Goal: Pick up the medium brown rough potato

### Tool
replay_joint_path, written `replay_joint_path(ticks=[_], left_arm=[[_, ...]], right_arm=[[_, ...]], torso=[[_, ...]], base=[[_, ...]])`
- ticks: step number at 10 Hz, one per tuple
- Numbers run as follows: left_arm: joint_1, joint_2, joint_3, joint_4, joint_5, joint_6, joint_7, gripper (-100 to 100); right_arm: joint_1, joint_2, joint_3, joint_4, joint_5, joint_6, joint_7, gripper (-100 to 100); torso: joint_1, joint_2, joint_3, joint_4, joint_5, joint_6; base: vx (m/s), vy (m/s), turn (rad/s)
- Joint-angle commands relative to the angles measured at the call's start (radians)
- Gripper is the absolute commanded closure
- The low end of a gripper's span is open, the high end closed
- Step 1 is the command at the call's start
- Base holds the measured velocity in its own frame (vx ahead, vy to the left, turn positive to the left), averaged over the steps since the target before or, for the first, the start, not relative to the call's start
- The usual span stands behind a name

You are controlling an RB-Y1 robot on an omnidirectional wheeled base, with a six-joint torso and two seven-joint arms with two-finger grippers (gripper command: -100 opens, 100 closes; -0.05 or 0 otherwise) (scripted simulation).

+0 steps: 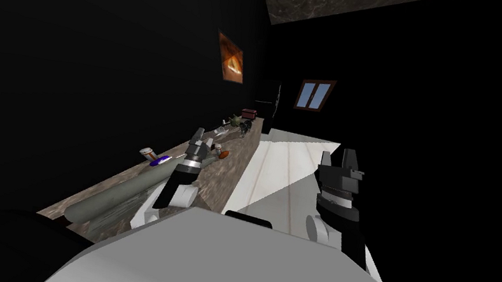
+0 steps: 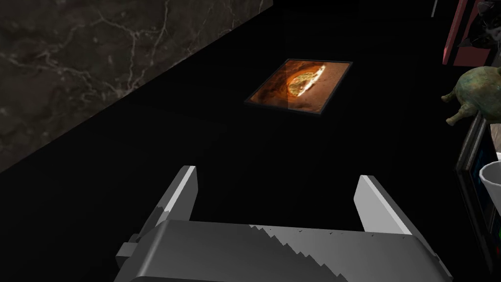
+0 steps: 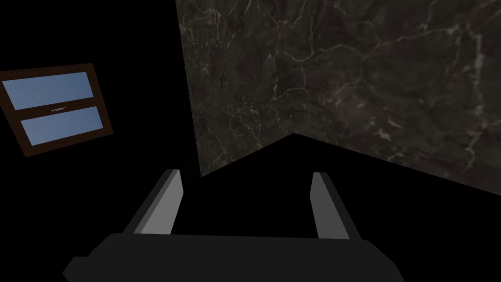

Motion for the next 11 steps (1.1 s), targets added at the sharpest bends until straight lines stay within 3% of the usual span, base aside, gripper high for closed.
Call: replay_joint_path(ticks=[1,9,11], left_arm=[[0.002,0.013,0.005,-0.006,0.02,0.05,0.007,-100],[0.009,0.065,0.03,-0.031,0.101,0.245,0.04,-100],[0.009,0.065,0.03,-0.031,0.101,0.273,0.04,-100]], right_arm=[[0.0,0.0,0.0,0.0,0.0,0.0,0.0,0],[0.0,0.0,0.0,0.0,0.0,0.0,0.0,0],[0.0,0.0,0.0,0.0,0.0,0.0,0.0,0]], torso=[[0.0,0.0,0.0,0.0,0.0,0.0],[0.0,0.0,0.0,0.0,0.0,0.0],[0.0,-0.001,0.0,0.0,0.0,0.0]], base=[[0.002,-0.043,-0.01],[0.0,-0.046,-0.004],[0.006,-0.031,0.001]])
